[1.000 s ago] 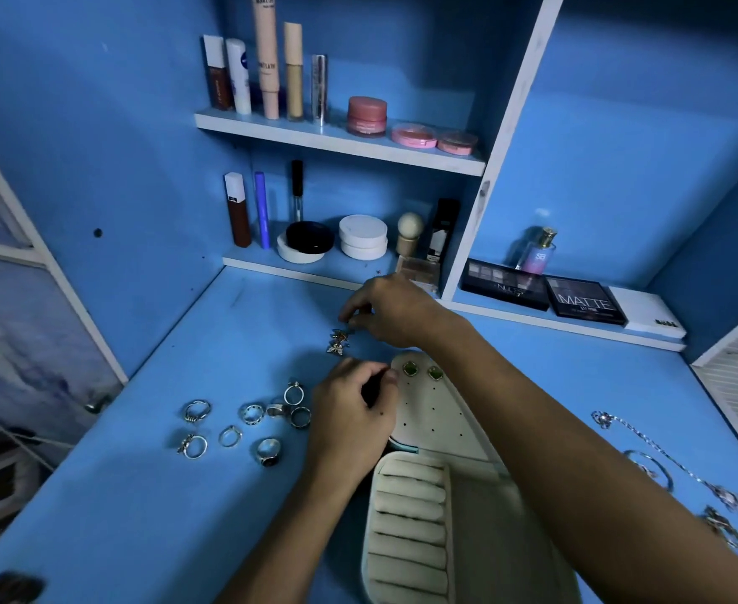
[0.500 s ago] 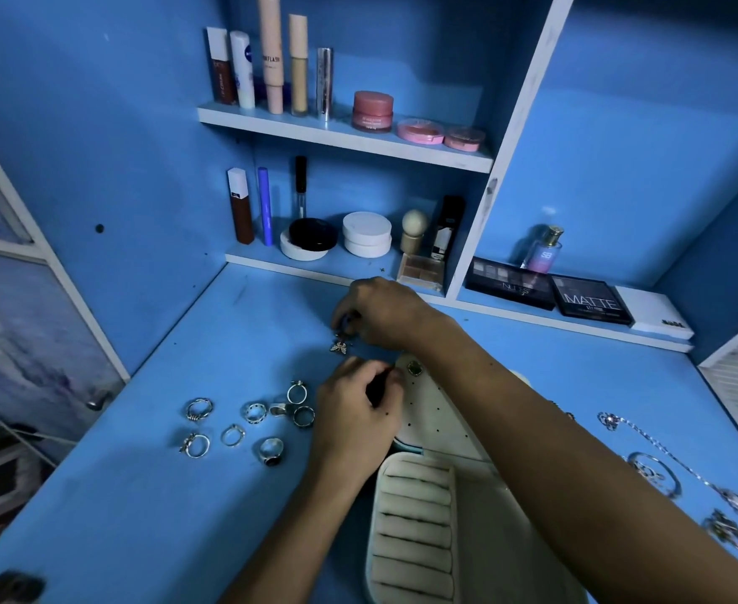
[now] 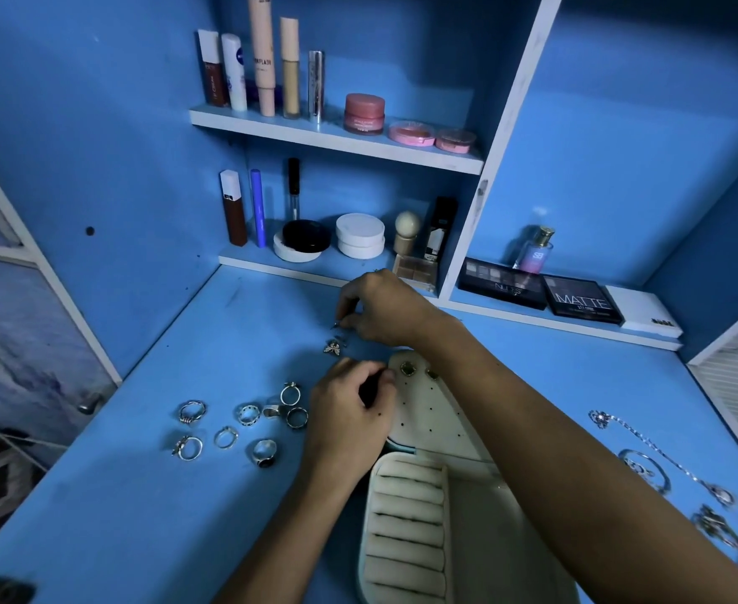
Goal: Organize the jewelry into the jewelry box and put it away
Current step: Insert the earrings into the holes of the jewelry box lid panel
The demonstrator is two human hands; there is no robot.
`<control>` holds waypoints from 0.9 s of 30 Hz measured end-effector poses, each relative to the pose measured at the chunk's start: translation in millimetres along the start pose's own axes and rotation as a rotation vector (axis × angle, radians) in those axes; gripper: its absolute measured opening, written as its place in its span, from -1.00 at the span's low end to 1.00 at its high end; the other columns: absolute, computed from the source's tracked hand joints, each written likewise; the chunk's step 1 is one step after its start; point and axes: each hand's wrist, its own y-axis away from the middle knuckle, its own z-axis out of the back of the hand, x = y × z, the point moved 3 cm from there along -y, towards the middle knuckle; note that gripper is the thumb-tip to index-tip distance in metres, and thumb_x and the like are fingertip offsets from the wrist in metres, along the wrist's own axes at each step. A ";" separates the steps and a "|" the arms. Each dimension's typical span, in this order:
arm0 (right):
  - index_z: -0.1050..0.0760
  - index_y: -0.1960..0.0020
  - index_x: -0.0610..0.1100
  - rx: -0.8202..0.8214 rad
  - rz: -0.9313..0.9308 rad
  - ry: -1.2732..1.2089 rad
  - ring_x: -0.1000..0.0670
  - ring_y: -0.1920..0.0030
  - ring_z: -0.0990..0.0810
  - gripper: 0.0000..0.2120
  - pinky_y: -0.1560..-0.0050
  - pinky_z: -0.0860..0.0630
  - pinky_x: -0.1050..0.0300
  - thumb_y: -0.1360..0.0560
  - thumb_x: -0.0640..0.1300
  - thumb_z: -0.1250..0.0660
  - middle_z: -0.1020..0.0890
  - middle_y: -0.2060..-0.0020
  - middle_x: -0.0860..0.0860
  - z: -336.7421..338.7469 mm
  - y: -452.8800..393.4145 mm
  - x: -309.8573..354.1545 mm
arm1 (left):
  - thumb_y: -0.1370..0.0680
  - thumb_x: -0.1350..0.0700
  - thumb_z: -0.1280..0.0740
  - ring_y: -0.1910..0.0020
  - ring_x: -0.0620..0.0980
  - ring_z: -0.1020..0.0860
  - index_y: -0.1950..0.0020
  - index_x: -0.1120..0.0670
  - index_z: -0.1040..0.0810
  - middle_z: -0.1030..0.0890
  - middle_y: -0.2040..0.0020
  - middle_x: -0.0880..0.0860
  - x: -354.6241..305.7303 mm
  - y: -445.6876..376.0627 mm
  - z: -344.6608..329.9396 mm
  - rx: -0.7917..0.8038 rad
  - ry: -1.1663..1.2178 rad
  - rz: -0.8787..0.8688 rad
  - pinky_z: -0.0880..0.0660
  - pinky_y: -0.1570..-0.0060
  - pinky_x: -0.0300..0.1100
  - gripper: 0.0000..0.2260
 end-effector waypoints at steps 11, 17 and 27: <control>-0.62 0.16 -0.11 -0.147 -0.039 -0.279 0.36 0.31 -0.53 -0.95 0.23 -0.35 0.49 -0.44 -0.23 -0.47 -0.67 0.22 0.12 24.6 28.5 -8.2 | -0.48 0.07 -0.34 0.21 -0.14 -0.53 0.12 0.10 -0.67 -0.61 0.23 -0.04 -0.6 0.9 1.1 -0.005 0.013 -0.008 -0.44 0.17 -0.30 -0.84; -0.60 0.18 -0.08 -0.249 -0.087 -0.377 0.17 0.38 -0.50 -0.90 0.30 -0.38 0.43 -0.44 -0.24 -0.49 -0.59 0.30 0.23 34.0 59.8 -9.7 | -0.51 0.16 -0.41 0.19 -0.14 -0.53 0.10 0.10 -0.68 -0.62 0.21 -0.03 -0.2 0.7 0.8 -0.005 -0.022 -0.019 -0.40 0.18 -0.40 -0.94; -0.67 0.12 -0.02 -0.391 -0.164 -0.574 0.14 0.29 -0.55 -0.89 0.30 -0.44 0.38 -0.49 -0.22 -0.45 -0.65 0.22 0.25 41.2 125.3 -15.3 | -0.52 0.20 -0.43 0.16 -0.14 -0.53 0.10 0.10 -0.68 -0.61 0.21 -0.03 1.9 1.3 0.7 0.011 -0.045 -0.011 -0.38 0.18 -0.43 -0.96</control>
